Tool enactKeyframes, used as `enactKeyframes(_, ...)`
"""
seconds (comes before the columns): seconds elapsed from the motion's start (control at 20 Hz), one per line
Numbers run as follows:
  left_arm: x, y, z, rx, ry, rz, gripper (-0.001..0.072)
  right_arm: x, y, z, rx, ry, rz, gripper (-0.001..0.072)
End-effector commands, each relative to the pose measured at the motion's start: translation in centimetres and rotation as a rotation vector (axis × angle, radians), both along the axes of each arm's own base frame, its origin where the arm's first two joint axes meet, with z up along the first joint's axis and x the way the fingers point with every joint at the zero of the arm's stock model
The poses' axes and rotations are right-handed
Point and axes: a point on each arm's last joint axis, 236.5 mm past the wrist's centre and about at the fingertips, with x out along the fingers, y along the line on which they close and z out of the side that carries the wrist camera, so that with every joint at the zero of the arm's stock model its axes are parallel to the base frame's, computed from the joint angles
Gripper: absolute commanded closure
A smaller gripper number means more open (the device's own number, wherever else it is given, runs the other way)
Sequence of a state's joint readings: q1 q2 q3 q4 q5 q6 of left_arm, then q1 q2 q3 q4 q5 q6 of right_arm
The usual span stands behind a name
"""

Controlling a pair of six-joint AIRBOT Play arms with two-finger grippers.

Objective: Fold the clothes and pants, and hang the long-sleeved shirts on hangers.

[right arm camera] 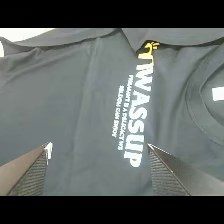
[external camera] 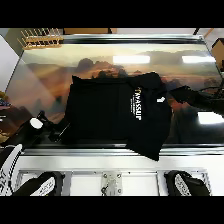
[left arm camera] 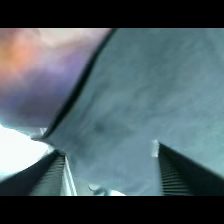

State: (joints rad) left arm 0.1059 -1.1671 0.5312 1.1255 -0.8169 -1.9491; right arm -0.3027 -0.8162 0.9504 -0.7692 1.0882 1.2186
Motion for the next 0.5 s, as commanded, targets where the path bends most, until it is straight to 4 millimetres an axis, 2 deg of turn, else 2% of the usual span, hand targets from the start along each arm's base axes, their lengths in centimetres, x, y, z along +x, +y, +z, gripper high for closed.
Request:
enactKeyframes(0.0, 1.9, -0.8, 0.3, 0.012, -0.020, -0.045, 0.0632, -0.2, -0.6, -0.3, -0.005, 0.012, -0.010, 0.0053)
enactKeyframes(0.05, 2.5, -0.8, 0.8, 0.013, -0.037, -0.048, 0.0702, -0.7, -1.7, -1.2, -0.036, 0.049, -0.021, 0.0054)
enactKeyframes(0.1, 3.0, -0.8, 1.4, 0.018, -0.063, -0.061, 0.0702, -1.5, -3.2, -2.8, -0.070, 0.110, -0.046, 0.0053)
enactKeyframes(0.2, 3.7, -0.7, 2.8, 0.033, -0.121, -0.104, 0.0701, -4.0, -7.9, -8.0, -0.116, 0.294, -0.199, 0.0053)
enactKeyframes(0.3, 3.8, -0.8, 3.9, 0.045, -0.164, -0.153, 0.0702, -7.9, -11.8, -14.6, -0.174, 0.500, -0.311, 0.0053)
enactKeyframes(0.35, 3.8, -0.9, 4.5, 0.051, -0.185, -0.171, 0.0701, -9.6, -12.8, -17.7, -0.184, 0.586, -0.334, 0.0053)
enactKeyframes(0.45, 4.0, -0.9, 5.2, 0.057, -0.209, -0.180, 0.0701, -11.2, -13.3, -21.7, -0.138, 0.687, -0.361, 0.0054)
